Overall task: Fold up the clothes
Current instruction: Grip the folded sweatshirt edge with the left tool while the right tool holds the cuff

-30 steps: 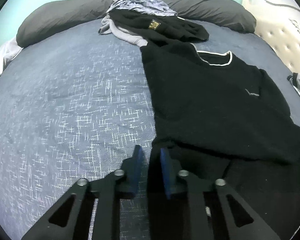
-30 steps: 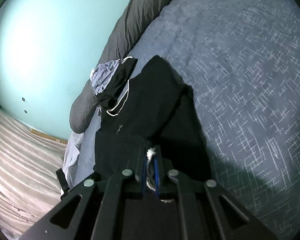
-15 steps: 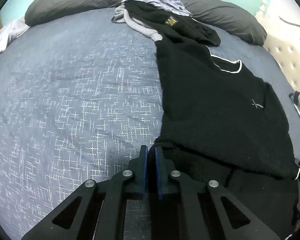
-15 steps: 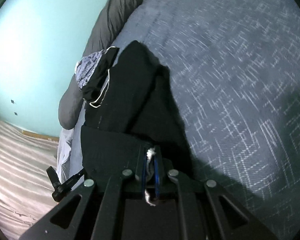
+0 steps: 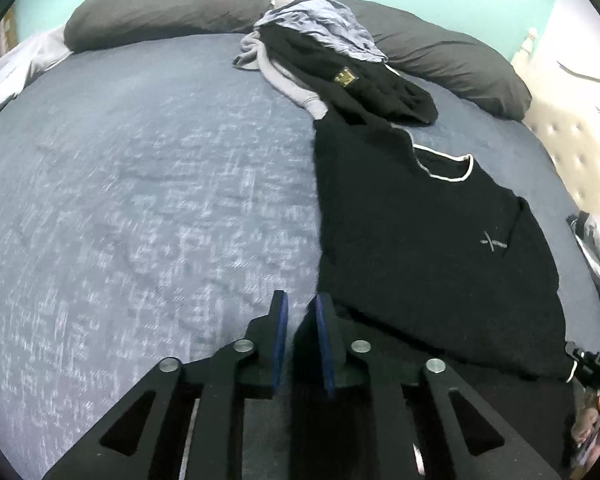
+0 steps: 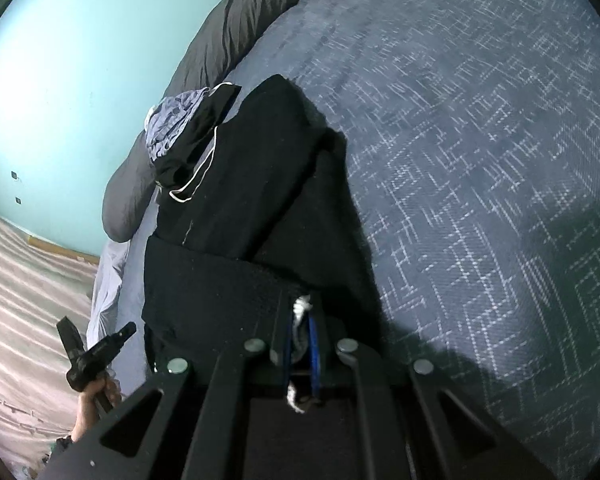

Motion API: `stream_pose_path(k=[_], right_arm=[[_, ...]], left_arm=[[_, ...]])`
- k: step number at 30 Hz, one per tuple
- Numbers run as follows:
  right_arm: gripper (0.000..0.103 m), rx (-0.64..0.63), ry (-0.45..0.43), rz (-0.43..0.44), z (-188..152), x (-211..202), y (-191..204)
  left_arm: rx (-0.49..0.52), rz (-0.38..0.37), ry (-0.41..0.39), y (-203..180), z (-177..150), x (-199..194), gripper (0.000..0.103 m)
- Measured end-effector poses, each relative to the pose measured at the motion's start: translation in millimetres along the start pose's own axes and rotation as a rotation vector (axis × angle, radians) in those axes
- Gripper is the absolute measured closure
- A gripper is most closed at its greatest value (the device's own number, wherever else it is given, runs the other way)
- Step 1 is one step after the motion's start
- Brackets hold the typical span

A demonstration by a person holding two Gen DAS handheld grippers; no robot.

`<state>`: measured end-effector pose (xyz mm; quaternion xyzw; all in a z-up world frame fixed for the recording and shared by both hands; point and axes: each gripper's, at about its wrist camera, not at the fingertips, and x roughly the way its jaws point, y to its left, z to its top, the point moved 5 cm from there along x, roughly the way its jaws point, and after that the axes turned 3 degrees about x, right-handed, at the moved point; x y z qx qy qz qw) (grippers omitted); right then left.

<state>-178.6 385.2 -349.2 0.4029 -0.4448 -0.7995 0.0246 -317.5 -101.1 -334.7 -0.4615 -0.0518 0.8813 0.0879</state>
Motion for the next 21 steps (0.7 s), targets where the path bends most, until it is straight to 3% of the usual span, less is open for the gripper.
stream_pose_path(k=[3,7,11,17,21], right_arm=[[0.095,0.006,0.0,0.006,0,0,-1],[0.095,0.009,0.005,0.014,1,0,-2],[0.095,0.015,0.011,0.026,3,0,-3],[0.095,0.019,0.011,0.027,3,1,-3],[0.095,0.021,0.009,0.025,2,1,-4]], left_arm=[[0.024,0.018,0.042,-5,3,17,0.084],[-0.006,-0.022,0.079,-4,2,32,0.084],[-0.026,-0.046,0.063,3,5,27,0.084],[0.085,-0.008,0.085,3,-9,25,0.083],[0.118,0.009,0.068,3,-12,28,0.071]])
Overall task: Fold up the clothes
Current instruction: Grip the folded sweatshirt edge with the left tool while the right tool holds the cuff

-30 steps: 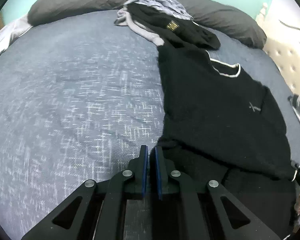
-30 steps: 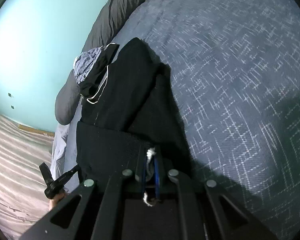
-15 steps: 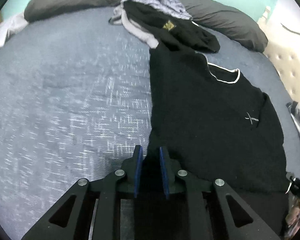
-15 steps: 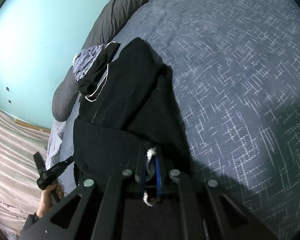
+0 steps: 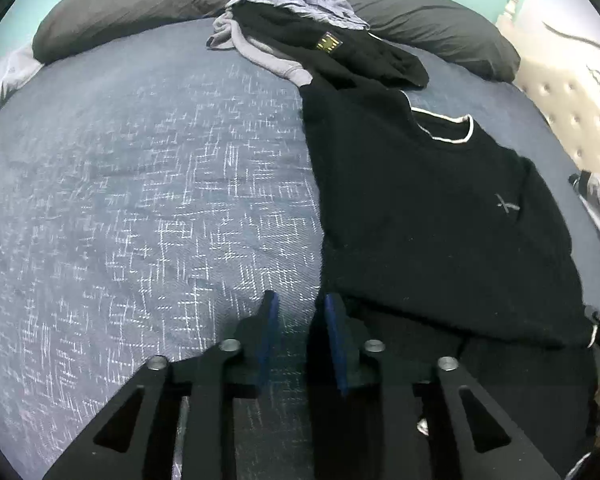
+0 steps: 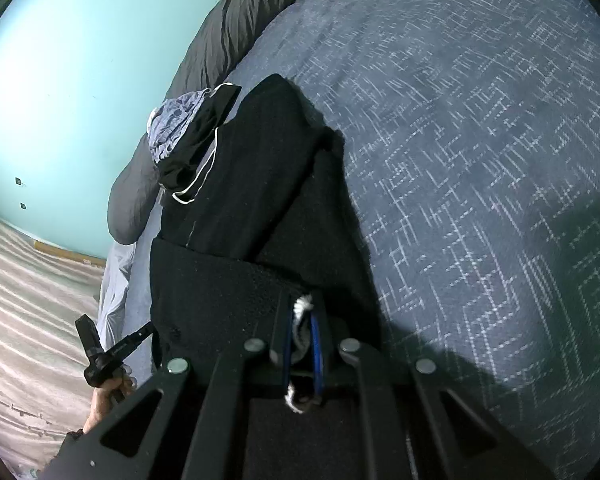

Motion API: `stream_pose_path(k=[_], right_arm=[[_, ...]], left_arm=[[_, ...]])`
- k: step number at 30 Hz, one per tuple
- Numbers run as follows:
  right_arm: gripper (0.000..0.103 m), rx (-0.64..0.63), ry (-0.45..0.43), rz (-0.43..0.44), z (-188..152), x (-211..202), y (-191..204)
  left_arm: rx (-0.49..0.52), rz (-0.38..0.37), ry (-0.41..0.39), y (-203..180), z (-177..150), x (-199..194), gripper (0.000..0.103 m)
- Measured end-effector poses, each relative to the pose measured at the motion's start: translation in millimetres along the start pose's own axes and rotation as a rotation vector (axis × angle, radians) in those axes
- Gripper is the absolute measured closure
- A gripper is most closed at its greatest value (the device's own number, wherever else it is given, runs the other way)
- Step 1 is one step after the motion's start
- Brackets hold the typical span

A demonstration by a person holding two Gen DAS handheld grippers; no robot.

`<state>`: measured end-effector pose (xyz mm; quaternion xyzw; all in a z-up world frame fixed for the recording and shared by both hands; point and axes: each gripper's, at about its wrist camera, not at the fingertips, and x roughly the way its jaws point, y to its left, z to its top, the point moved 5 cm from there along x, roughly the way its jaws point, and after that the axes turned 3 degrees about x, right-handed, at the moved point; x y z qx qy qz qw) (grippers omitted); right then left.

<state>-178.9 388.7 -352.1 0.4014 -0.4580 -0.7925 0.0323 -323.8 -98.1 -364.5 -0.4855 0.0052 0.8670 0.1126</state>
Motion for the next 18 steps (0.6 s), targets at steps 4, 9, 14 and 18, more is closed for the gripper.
stream_pose_path(k=[4,9,14,18], right_arm=[[0.095,-0.001,0.001,-0.005,-1,1,-1],[0.095,0.0,0.005,-0.009,0,2,-2],[0.094,0.004,0.003,-0.01,-2,2,-1],[0.094,0.002,0.004,-0.014,-2,3,-1]], left_arm=[[0.033,0.0,-0.005,-4,2,4,0.07],[0.094,0.016,-0.011,-11,4,5,0.071],[0.176,0.018,-0.005,-22,-2,3,0.072],[0.202,0.026,0.001,-22,-2,5,0.073]])
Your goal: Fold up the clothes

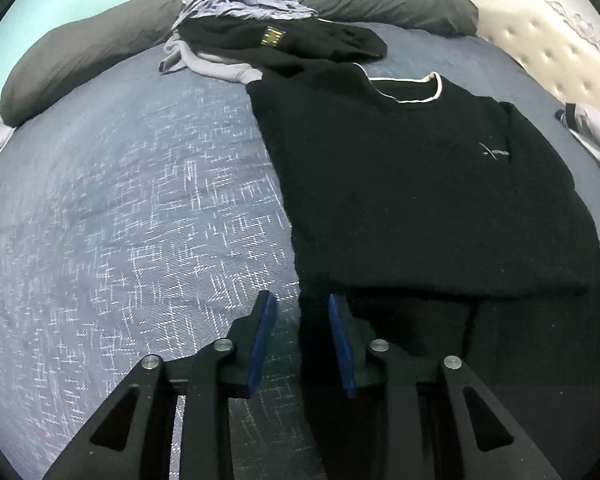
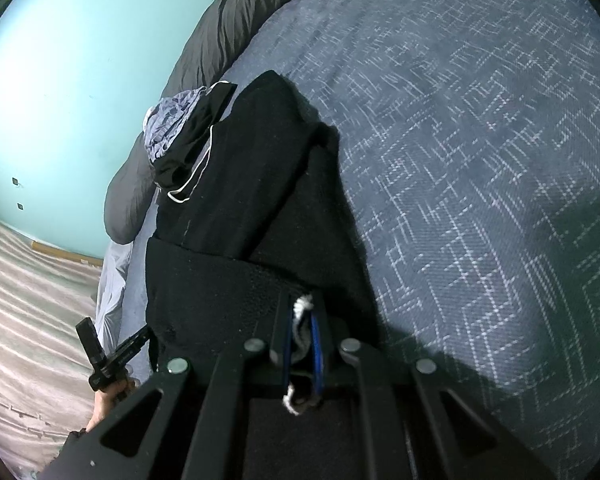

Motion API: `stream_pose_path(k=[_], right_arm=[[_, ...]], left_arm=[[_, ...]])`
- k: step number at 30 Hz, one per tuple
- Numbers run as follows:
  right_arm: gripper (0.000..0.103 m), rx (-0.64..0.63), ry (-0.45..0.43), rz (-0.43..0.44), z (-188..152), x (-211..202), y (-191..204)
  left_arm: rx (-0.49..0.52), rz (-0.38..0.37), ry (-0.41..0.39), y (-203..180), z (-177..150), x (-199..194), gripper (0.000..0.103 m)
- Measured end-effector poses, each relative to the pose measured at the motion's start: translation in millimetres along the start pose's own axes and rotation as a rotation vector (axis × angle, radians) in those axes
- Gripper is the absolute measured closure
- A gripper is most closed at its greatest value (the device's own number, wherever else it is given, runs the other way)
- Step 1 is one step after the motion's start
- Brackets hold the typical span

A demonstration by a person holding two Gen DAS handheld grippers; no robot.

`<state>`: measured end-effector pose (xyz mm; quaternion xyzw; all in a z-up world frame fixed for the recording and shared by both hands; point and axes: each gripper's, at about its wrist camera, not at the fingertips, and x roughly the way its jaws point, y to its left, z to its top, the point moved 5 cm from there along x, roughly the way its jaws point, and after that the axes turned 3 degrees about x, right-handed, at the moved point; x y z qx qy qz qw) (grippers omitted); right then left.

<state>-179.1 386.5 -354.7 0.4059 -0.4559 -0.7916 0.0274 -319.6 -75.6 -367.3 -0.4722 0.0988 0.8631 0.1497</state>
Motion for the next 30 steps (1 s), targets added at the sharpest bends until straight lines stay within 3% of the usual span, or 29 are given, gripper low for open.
stream_pose_path(k=[4,10,12,14,17,21,23,27,30], right_arm=[[0.094,0.003,0.0,0.003,0,1,-1],[0.094,0.0,0.004,0.007,1,1,0],[0.094,-0.003,0.005,0.005,1,1,0],[0.094,0.0,0.005,0.008,1,1,0],[0.094,0.0,0.006,0.005,0,1,0],[0.094,0.0,0.007,0.003,0,1,-1],[0.094,0.001,0.006,0.002,0,1,0],[0.094,0.003,0.007,0.003,0,2,-1],[0.094,0.004,0.008,0.004,0,2,-1]], left_arm=[[-0.007,0.005,-0.008,-2,7,0,0.092],[-0.122,0.023,-0.082,15,16,-18,0.103],[-0.137,0.073,-0.071,24,13,-16,0.103],[-0.191,0.077,-0.063,38,8,-15,0.103],[-0.206,0.01,-0.061,42,3,-16,0.103],[-0.135,-0.07,-0.066,23,1,-19,0.103],[-0.105,-0.071,-0.053,16,2,-16,0.102],[-0.091,-0.053,-0.036,14,2,-8,0.087],[-0.083,-0.05,-0.035,15,4,-3,0.083]])
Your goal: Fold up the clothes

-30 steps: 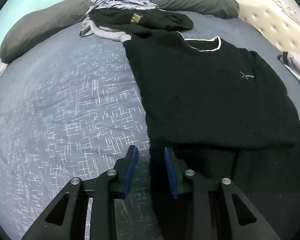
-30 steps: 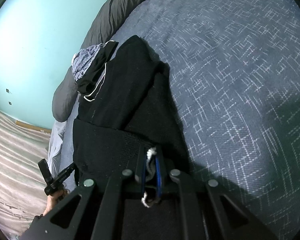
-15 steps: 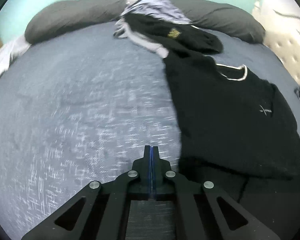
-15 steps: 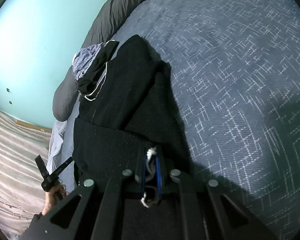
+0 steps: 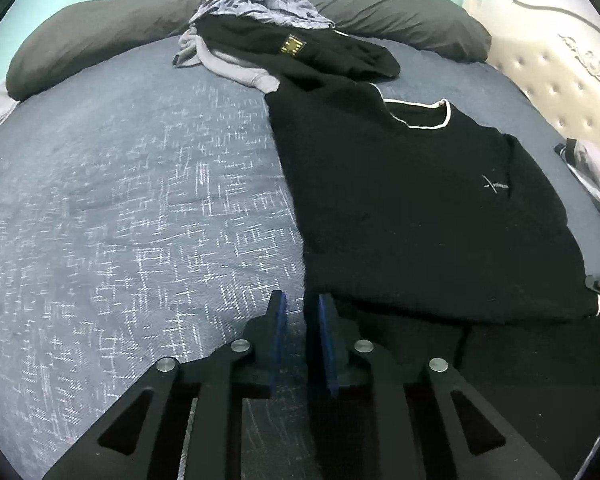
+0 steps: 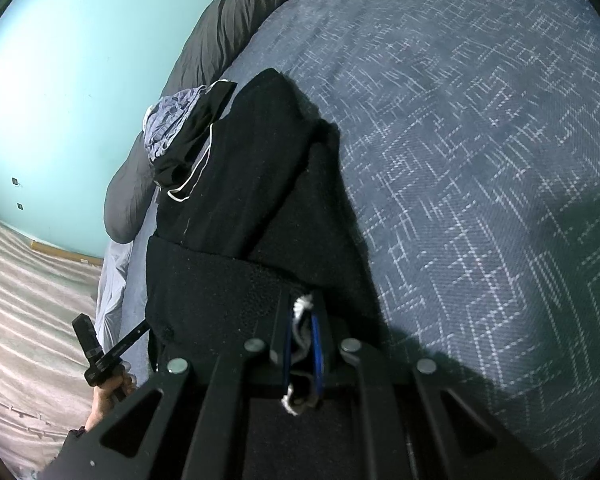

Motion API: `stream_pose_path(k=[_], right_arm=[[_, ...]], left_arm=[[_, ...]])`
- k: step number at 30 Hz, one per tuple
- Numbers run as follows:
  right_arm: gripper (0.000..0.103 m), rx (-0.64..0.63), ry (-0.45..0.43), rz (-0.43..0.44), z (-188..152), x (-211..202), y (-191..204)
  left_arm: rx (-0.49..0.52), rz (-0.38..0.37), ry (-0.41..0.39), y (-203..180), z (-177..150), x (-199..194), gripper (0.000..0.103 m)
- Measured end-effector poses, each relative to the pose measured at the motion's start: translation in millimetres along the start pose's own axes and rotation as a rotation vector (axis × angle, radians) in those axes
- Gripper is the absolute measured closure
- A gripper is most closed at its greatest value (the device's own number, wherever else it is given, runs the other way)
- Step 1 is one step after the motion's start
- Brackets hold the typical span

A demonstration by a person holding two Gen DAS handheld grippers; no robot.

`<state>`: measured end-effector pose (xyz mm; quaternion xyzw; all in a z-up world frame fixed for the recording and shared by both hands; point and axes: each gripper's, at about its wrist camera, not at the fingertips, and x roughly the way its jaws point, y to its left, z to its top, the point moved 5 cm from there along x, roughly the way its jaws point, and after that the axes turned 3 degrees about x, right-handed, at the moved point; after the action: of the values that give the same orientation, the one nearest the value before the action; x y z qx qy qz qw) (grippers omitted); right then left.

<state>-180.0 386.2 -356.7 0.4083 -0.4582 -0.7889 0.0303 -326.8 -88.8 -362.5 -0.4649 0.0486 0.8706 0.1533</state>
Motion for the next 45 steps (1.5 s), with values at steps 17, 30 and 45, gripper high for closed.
stream_pose_path(k=[17,30,45], right_arm=[[0.094,0.006,0.005,0.003,1,0,-2],[0.094,-0.034,0.007,0.036,0,-5,13],[0.094,-0.025,0.027,0.013,-5,3,8]], left_arm=[[0.077,0.023,-0.027,-14,5,6,0.08],[0.042,0.116,-0.039,-2,10,-4,0.098],[-0.106,0.021,-0.051,28,8,-15,0.103]])
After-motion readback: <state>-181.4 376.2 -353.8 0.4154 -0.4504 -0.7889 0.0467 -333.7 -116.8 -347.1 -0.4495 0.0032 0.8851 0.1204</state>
